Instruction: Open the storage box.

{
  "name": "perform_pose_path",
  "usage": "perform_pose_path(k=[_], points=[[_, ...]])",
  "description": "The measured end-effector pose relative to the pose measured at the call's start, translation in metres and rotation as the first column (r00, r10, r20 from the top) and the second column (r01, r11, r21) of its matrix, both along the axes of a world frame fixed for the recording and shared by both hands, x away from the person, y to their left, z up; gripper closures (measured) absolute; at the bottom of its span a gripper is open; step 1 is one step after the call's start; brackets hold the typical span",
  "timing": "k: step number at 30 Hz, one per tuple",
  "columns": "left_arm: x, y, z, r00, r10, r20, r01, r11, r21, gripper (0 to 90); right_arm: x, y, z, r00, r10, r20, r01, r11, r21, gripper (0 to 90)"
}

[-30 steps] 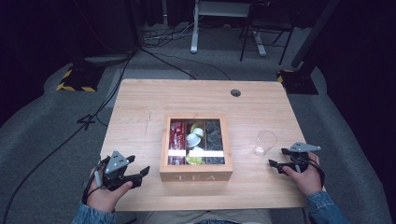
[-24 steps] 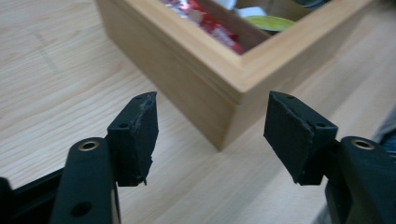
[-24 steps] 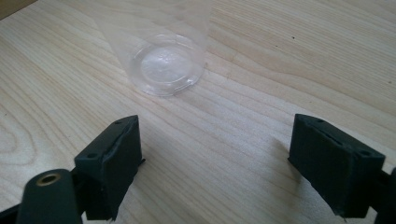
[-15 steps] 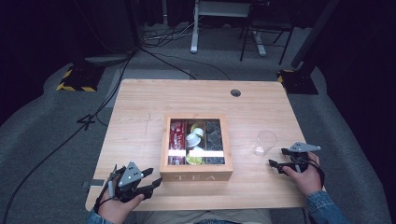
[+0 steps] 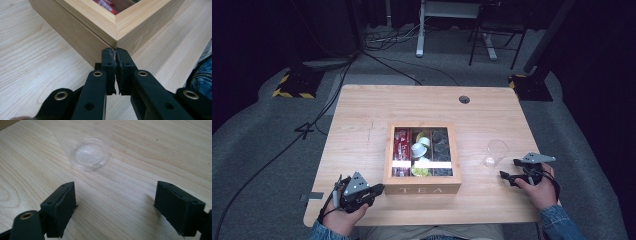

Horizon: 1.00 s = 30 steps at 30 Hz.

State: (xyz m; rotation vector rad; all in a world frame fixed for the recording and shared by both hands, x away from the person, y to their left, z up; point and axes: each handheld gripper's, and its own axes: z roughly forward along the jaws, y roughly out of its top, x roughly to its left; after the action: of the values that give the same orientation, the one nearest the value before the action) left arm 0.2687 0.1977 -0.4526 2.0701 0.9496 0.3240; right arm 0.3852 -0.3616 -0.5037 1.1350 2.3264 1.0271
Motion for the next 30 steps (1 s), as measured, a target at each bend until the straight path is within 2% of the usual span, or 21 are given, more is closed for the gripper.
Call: perform_pose_path(k=[5, 9, 15, 16, 18, 19, 24, 25, 26, 27, 29, 30], points=[[0.001, 0.000, 0.001, 0.9999, -0.006, -0.013, 0.006, 1.0000, 0.002, 85.5, -0.001, -0.001, 0.000, 1.0000, 0.001, -0.001, -0.001, 1.000, 0.001, 18.5], [0.001, -0.001, 0.002, 0.9999, -0.002, -0.014, 0.002, 1.0000, -0.001, 85.5, -0.004, -0.003, 0.000, 1.0000, -0.005, 0.004, 0.004, 1.000, 0.008, 23.4], [0.002, -0.002, 0.004, 1.0000, -0.007, 0.005, 0.007, 1.0000, 0.002, 85.0, -0.009, -0.007, 0.005, 0.9997, -0.020, -0.015, 0.021, 0.999, 0.048, 28.2], [0.003, -0.002, 0.005, 0.9999, -0.009, 0.007, 0.009, 1.0000, 0.000, 85.1, -0.013, -0.008, 0.011, 0.9998, -0.021, -0.002, 0.021, 0.998, 0.054, 28.4], [0.003, -0.002, 0.005, 0.9999, -0.009, 0.005, 0.009, 0.9999, -0.006, 85.1, -0.015, -0.007, 0.014, 0.9998, -0.017, 0.005, 0.017, 0.998, 0.055, 29.2], [0.003, -0.002, 0.006, 0.9999, -0.010, 0.012, 0.010, 0.9999, -0.008, 85.0, -0.021, -0.006, 0.024, 0.9996, -0.002, 0.028, 0.000, 0.998, 0.057, 31.1], [0.005, -0.002, 0.010, 0.9993, -0.019, 0.032, 0.020, 0.9990, -0.040, 84.6, -0.035, -0.001, 0.046, 0.9964, 0.018, 0.083, -0.023, 0.998, 0.060, 32.0], [0.005, -0.002, 0.010, 0.9993, -0.019, 0.032, 0.020, 0.9990, -0.040, 84.6, -0.035, -0.001, 0.046, 0.9964, 0.018, 0.083, -0.023, 0.998, 0.060, 32.0], [0.006, -0.002, 0.011, 0.9991, -0.022, 0.035, 0.023, 0.9988, -0.044, 84.4, -0.040, 0.002, 0.054, 0.9944, 0.033, 0.100, -0.040, 0.997, 0.065, 32.0], [0.006, -0.002, 0.012, 0.9988, -0.024, 0.042, 0.025, 0.9988, -0.041, 84.4, -0.040, 0.002, 0.054, 0.9944, 0.033, 0.100, -0.040, 0.997, 0.065, 32.0], [0.007, -0.003, 0.015, 0.9982, -0.029, 0.052, 0.030, 0.9993, -0.024, 83.9, -0.047, 0.008, 0.066, 0.9922, 0.067, 0.105, -0.078, 0.992, 0.102, 32.0], [0.007, -0.003, 0.016, 0.9979, -0.030, 0.058, 0.031, 0.9991, -0.027, 83.8, -0.049, 0.010, 0.070, 0.9912, 0.087, 0.100, -0.100, 0.985, 0.138, 31.9]])
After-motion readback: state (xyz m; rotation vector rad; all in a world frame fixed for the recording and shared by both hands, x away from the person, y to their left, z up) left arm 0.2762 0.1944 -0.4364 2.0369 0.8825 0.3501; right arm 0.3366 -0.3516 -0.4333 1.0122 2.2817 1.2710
